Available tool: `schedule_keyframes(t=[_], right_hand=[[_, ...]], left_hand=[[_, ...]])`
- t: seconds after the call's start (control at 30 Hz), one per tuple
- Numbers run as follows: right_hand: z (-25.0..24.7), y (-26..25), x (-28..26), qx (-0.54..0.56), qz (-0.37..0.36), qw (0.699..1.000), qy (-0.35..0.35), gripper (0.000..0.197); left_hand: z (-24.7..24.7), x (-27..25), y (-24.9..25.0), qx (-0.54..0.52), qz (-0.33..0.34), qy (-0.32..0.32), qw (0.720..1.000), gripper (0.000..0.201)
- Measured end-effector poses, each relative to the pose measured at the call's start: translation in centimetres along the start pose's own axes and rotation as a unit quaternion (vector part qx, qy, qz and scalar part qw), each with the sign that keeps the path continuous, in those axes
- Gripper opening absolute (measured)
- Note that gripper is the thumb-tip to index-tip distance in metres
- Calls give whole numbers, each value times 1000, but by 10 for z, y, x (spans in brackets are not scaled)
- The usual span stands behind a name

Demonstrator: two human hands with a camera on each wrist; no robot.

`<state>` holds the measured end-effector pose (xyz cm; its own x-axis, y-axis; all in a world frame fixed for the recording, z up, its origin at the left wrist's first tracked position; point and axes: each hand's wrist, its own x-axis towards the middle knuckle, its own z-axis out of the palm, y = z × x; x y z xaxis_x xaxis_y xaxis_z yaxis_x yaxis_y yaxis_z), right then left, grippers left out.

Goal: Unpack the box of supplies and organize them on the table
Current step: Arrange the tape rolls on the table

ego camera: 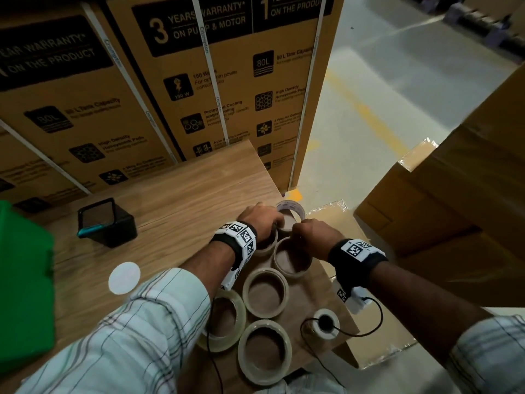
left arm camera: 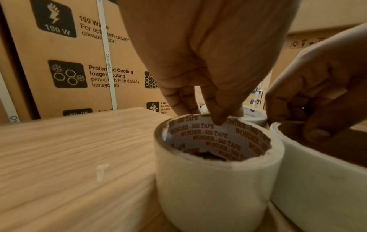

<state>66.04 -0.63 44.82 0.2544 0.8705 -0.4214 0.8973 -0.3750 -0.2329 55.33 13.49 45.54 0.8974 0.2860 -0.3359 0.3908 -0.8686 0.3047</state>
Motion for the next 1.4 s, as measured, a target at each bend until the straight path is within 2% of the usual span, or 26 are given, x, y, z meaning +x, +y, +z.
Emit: schedule_keyframes(t=[0.13,0.23,0.33,0.5,0.63,0.7,0.8,0.9,1.03,1.17,1.3,1.4], right_hand=[[-3,0,0,-2,-10,1000,2,21],[-4,-1,-2,3,-8,1000,1,24],[-6,-2,-8,-9,-11,1000,22,29],[-19,-18,-20,-49,-10,998,37,30],[-35,-50,-39,-59,-20,996,63,19],[-39,-73,-49,-54,-34,995,77,21],[-38,-109,-64,-42,-58,995,76,33],[-32,-142,-77,-93,-73,989,87,26],[-9,-173,-94,-105,-73,990,63,20],[20,-180,-113,-92,-65,992,63,17],[41,-174,-125,-77,-48,992,83,24],[45,-170,-124,-95,-45,990,93,25]], left_hand=[[3,-4,0,24,-1,10,1000,38],[8,-9,-1,-17,-22,18,999,43],[6,-18,-1,-10,-12,23,1000,52],[-4,-45,-4,-7,-27,49,998,48],[-10,-83,-10,-46,-16,108,993,35],[-8,-107,-16,-62,-7,141,988,35],[2,-143,-24,-87,-5,155,984,31],[13,-181,-24,-110,-11,158,981,24],[28,-223,-26,-102,-39,128,986,20],[47,-250,-23,-92,-68,106,988,23],[69,-258,-12,-107,-110,27,988,40],[76,-258,-5,-117,-123,1,985,52]])
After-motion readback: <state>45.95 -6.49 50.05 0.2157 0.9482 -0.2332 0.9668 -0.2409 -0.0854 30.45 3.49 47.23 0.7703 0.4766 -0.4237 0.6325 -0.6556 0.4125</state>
